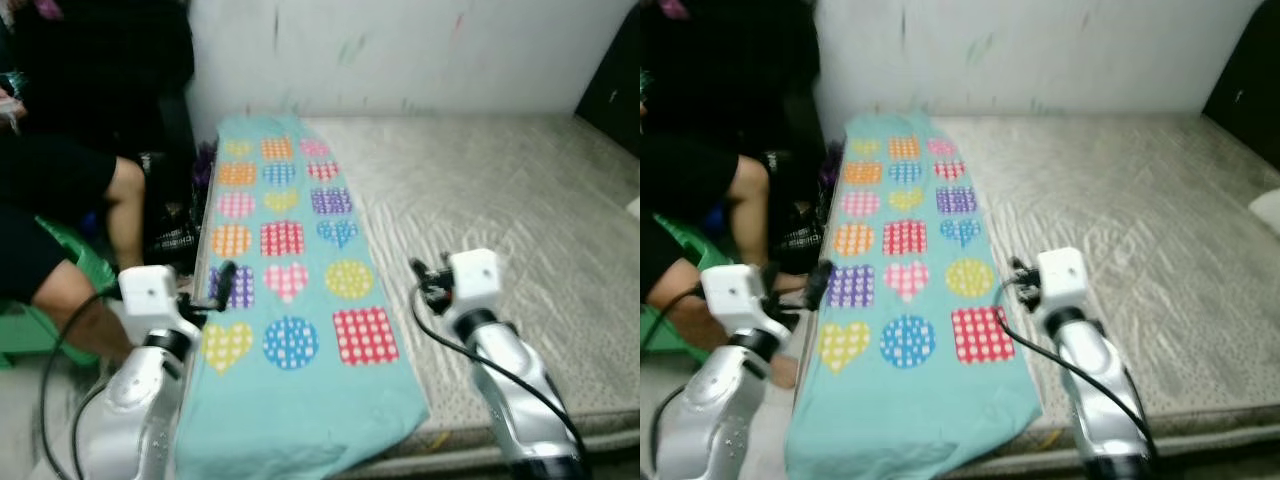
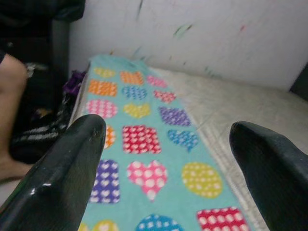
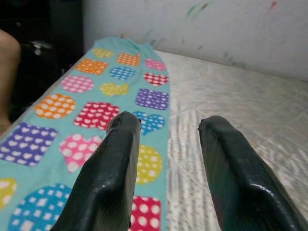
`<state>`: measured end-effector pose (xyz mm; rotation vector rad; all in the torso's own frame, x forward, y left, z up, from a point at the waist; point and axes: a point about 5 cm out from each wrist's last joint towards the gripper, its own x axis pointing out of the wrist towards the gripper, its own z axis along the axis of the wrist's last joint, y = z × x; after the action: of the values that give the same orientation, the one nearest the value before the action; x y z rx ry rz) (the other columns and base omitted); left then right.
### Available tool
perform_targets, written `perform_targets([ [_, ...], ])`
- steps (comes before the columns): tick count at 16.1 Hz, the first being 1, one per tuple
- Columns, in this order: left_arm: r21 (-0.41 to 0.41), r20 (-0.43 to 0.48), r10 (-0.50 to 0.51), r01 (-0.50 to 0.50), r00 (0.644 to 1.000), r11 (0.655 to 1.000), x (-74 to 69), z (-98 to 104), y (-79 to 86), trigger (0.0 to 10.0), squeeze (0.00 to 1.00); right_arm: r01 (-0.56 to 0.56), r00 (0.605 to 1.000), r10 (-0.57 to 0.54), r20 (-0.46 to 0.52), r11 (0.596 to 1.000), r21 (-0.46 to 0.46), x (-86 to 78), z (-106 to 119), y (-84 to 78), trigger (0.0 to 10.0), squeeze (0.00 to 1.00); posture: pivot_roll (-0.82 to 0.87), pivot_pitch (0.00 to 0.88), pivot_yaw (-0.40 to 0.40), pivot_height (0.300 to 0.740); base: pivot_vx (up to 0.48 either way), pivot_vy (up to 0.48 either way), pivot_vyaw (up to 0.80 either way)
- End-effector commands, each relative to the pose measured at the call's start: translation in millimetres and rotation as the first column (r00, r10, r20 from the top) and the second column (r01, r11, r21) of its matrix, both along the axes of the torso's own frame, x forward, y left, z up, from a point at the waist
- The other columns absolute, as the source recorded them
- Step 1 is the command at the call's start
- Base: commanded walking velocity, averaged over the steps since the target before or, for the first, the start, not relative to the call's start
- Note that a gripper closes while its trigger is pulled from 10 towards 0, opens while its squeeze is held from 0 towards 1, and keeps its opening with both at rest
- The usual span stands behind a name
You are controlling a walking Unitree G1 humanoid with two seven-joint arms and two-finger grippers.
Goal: Clean up the room
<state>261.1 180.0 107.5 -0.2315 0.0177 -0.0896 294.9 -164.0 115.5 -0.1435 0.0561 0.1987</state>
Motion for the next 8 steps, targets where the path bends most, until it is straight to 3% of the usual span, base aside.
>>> perform_targets([
  [1, -0.002, -0.003, -0.013, 0.013, 1.0, 1.0, 1.6, 0.9, -5.4, 10.0, 0.0, 0.034, 0.999, -0.033, 0.006, 0.999, -0.018, -1.4, 1.3, -10.8, 10.0, 0.0, -0.06, 0.02, -0.003, 0.74, 0.0, 0.0, 0.0],
  [8, -0.002, -0.017, -0.009, 0.008, 1.0, 1.0, -0.1, -1.0, -5.0, 10.0, 0.0, 0.035, 0.999, -0.035, -0.007, 0.999, -0.013, -0.5, -0.9, -10.4, 10.0, 0.0, -0.06, 0.019, -0.007, 0.74, 0.0, 0.0, 0.0],
])
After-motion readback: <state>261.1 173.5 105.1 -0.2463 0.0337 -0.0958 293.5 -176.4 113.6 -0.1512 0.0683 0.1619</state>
